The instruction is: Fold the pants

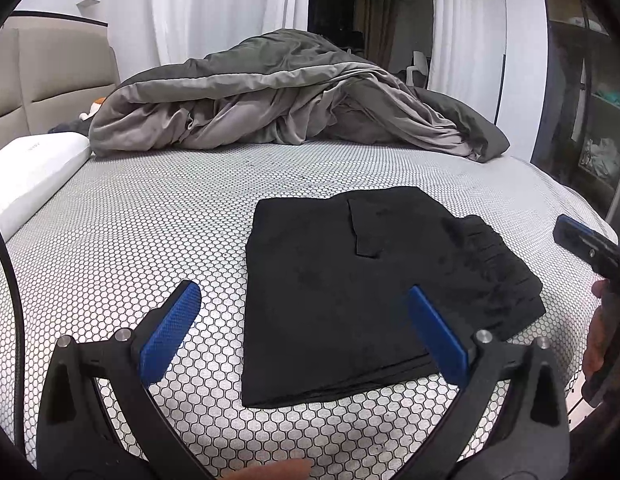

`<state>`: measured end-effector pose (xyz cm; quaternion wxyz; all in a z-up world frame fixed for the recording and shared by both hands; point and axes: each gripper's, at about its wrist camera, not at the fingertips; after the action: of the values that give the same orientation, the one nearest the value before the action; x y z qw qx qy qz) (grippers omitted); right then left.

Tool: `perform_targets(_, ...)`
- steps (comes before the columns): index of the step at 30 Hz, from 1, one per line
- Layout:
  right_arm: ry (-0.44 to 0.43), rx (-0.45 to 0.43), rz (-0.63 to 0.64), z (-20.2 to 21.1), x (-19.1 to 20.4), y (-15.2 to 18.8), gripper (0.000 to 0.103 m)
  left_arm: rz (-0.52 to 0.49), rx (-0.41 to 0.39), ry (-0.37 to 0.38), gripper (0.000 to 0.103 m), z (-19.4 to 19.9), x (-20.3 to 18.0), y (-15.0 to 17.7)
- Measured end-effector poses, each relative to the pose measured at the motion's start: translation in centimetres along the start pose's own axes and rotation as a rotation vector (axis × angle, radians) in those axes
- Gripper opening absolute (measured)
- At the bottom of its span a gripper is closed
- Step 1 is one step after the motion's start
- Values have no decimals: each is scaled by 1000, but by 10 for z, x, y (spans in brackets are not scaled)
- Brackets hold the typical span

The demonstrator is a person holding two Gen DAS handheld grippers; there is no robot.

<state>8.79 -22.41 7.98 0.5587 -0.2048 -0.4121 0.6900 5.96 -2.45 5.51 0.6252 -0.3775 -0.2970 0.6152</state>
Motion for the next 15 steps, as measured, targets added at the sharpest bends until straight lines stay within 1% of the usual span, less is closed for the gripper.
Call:
perform_targets(5,6,6,66,-2,12,3,103,5,-4,-2,102,0,4,-1)
perform_targets(15,-8,23,86,-4,16,7,103,0,-7,-3,102,0,4,-2)
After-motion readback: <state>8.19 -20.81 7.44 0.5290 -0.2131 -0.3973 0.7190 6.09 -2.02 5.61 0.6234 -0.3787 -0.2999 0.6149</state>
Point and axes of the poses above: each gripper's, at about its wrist camera, not at the fingertips, and z roughly against the way its jaws point, x to its left, y to its underside, and after that the axes turned 1 degree about x, right-handed
